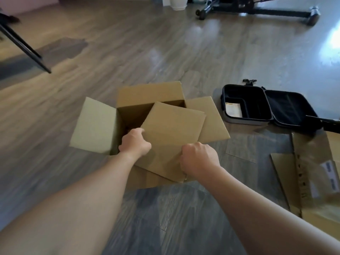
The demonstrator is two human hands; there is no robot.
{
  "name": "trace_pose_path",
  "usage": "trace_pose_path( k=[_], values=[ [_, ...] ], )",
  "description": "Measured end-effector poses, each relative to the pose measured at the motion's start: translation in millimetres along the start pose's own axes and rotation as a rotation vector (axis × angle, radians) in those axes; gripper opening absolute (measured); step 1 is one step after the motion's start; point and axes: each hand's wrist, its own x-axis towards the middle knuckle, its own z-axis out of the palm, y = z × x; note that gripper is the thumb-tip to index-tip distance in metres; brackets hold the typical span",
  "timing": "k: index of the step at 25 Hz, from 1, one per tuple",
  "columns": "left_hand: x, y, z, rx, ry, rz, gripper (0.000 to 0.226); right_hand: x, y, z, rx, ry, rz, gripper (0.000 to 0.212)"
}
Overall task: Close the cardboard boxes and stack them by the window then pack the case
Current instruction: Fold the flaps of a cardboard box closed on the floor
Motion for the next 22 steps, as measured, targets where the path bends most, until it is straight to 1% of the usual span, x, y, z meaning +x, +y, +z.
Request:
trace_pose_path(
  k=[2, 3, 5, 6, 7, 8, 10, 11, 13, 15, 17, 20, 22],
  values=[
    [0.0, -3.7, 0.3, 0.030, -0.011, -0.020, 0.064, 5.0, 5.2, -0.6, -0.019, 0.026, 0.006, 0.020],
    [-1.8, -5.5, 0.5, 0.091, 0.008, -0.040, 0.062, 8.4, 9.8, -0.8, -0.012, 0.046, 0.007, 0.016],
    [-8.8, -10.6, 0.5, 0.252, 0.119, -0.102, 0.060, 16.7, 21.8, -1.8, 0.019, 0.092, -0.015, 0.012],
    [-13.6, -13.3, 0.6, 0.293, 0.181, -0.151, 0.065, 21.8, 28.4, -2.1, 0.029, 0.108, -0.027, 0.014],
    [-19.2, -16.1, 0.5, 0.280, 0.221, -0.216, 0.073, 28.7, 34.6, -2.5, 0.038, 0.111, -0.033, 0.017],
    [-24.5, -18.3, 0.9, 0.215, 0.234, -0.291, 0.079, 37.2, 40.6, -3.1, 0.058, 0.103, -0.027, 0.019],
    [-36.0, -23.2, 2.7, 0.071, 0.215, -0.402, 0.082, 55.5, 48.5, -4.0, 0.131, 0.058, -0.009, 0.026],
    [-41.4, -25.8, 4.2, 0.049, 0.203, -0.414, 0.080, 64.1, 50.5, -3.5, 0.151, 0.036, -0.005, 0.034],
    [-49.8, -27.5, 4.7, 0.072, 0.213, -0.374, 0.073, 78.5, 51.7, -0.6, 0.147, 0.023, 0.029, 0.049],
    [-54.7, -25.3, 3.1, 0.113, 0.225, -0.340, 0.060, 90.2, 49.6, 1.6, 0.102, 0.032, 0.090, 0.056],
    [-58.0, -22.0, 4.3, 0.134, 0.228, -0.325, 0.050, 102.5, 46.8, 2.6, 0.051, 0.002, 0.134, 0.061],
    [-61.4, -21.2, 8.7, 0.180, 0.242, -0.283, 0.045, 118.3, 44.3, -0.4, 0.060, -0.067, 0.150, 0.070],
    [-60.6, -21.2, 11.6, 0.170, 0.263, -0.276, 0.043, 120.0, 48.9, -1.7, 0.077, -0.112, 0.157, 0.078]
  ],
)
